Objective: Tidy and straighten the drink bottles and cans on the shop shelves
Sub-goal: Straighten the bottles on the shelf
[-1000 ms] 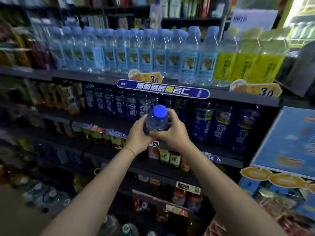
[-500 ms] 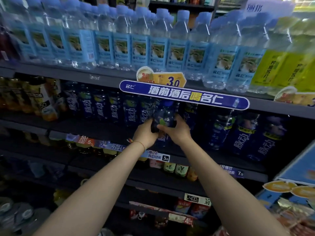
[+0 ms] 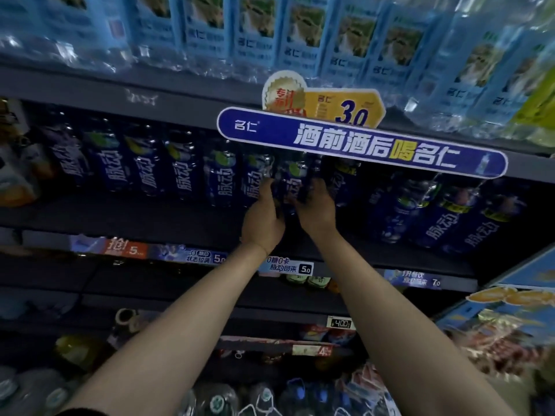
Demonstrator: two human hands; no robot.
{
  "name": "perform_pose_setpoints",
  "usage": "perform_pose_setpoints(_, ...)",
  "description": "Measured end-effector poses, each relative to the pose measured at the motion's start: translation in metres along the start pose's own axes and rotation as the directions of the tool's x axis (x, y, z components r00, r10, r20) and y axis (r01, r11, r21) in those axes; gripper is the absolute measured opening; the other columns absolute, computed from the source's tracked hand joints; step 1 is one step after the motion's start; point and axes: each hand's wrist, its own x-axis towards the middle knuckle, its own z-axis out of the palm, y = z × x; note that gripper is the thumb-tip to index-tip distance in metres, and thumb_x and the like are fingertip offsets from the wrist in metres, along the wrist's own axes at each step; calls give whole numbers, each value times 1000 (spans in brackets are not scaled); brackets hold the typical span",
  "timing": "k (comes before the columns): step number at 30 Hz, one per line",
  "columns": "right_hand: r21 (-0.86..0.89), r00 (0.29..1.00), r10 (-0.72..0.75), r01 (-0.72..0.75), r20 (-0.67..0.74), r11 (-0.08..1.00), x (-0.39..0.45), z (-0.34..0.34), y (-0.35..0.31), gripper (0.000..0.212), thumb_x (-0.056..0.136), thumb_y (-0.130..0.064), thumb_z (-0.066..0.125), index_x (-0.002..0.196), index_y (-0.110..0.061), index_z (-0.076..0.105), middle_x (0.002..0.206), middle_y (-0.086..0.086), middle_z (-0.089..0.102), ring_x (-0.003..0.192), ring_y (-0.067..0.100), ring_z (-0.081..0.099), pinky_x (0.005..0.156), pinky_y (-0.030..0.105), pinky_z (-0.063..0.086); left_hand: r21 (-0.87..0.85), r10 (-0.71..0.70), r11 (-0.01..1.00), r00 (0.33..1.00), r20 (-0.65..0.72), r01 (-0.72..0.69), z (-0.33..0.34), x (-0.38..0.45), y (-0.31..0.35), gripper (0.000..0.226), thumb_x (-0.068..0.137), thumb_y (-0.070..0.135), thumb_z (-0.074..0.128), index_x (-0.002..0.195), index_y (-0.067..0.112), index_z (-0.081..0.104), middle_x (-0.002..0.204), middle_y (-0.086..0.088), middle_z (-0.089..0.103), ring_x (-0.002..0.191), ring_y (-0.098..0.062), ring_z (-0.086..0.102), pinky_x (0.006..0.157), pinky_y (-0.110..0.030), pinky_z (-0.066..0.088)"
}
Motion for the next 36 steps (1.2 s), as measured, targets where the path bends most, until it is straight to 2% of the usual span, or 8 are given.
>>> perform_pose_setpoints(6, -29, 993, 62, -59, 97, 998, -31, 2, 3, 39, 93, 1, 51, 132, -6, 52, 118, 7, 62, 106, 23, 61, 79, 25, 44, 7, -6, 1000, 970, 242, 4, -32, -19, 1, 63, 94, 13, 59, 152, 19, 34, 152, -5, 43, 136, -22, 45, 109, -27, 36)
perform_pose_setpoints(12, 176, 995, -20, 3, 96, 984, -87, -9, -27, 26, 91, -4, 55, 115, -8, 62, 107, 6, 65, 84, 18, 62, 63, 23, 45, 66, -110, 992, 994, -3, 110, -70, -81, 3, 17, 92, 19, 58, 99, 25, 72, 103, 3, 72, 95, -16, 65, 83, -28, 52)
perform_pose_setpoints(18, 299, 905, -123, -5, 408, 954, -167, 31, -28, 12, 96, -13, 54, 95, -18, 64, 84, 0, 69, 65, 15, 65, 57, 28, 52, 169, -496, 864, 859, 126, 474, -87, -176, -58, 16, 94, 20, 54, 91, 16, 69, 85, -5, 72, 73, -20, 68, 69, -32, 54)
perform_pose_setpoints(21, 165, 756, -40, -91, 653, 982, -203, 70, -15, 13, 97, -18, 53, 89, -15, 62, 83, 12, 70, 58, 19, 63, 55, 31, 50, 230, -709, 696, 601, 368, 680, -99, -218, -91, 23, 98, 29, 49, 111, 15, 62, 93, -4, 69, 80, -20, 71, 75, -33, 56)
perform_pose_setpoints(23, -48, 525, 52, -21, 849, 999, -224, 92, -7, 23, 99, -31, 53, 97, -10, 63, 88, 13, 70, 67, 22, 65, 60, 32, 51, 292, -739, 639, 461, 492, 712, -113, -238, -108, 33, 102, 38, 44, 126, 17, 54, 107, -5, 67, 88, -18, 69, 80, -31, 53)
perform_pose_setpoints(25, -187, 264, 160, 80, 951, 979, -242, 114, -2, 36, 101, -41, 50, 113, -9, 60, 97, 10, 68, 73, 20, 66, 65, 30, 52, 236, -736, 611, 434, 519, 755, -126, -251, -128, 42, 103, 42, 43, 134, 15, 50, 111, -6, 66, 88, -15, 68, 84, -30, 53)
perform_pose_setpoints(27, -254, 125, 239, 127, 963, 959, -253, 137, 0, 44, 102, -44, 46, 127, -9, 54, 105, 9, 65, 74, 16, 66, 63, 26, 52, 124, -739, 576, 449, 502, 808, -136, -256, -151, 45, 103, 42, 44, 138, 13, 48, 112, -7, 66, 90, -15, 69, 87, -31, 53)
perform_pose_setpoints(36, -352, 362, 317, 35, 877, 935, -257, 297, -47, 25, 98, -26, 50, 79, -11, 55, 85, 16, 66, 74, 30, 69, 57, 27, 48, -229, -813, 303, 376, 445, 925, -200, -249, -298, 29, 100, 29, 52, 123, 11, 55, 92, -8, 67, 76, -21, 65, 73, -29, 49)
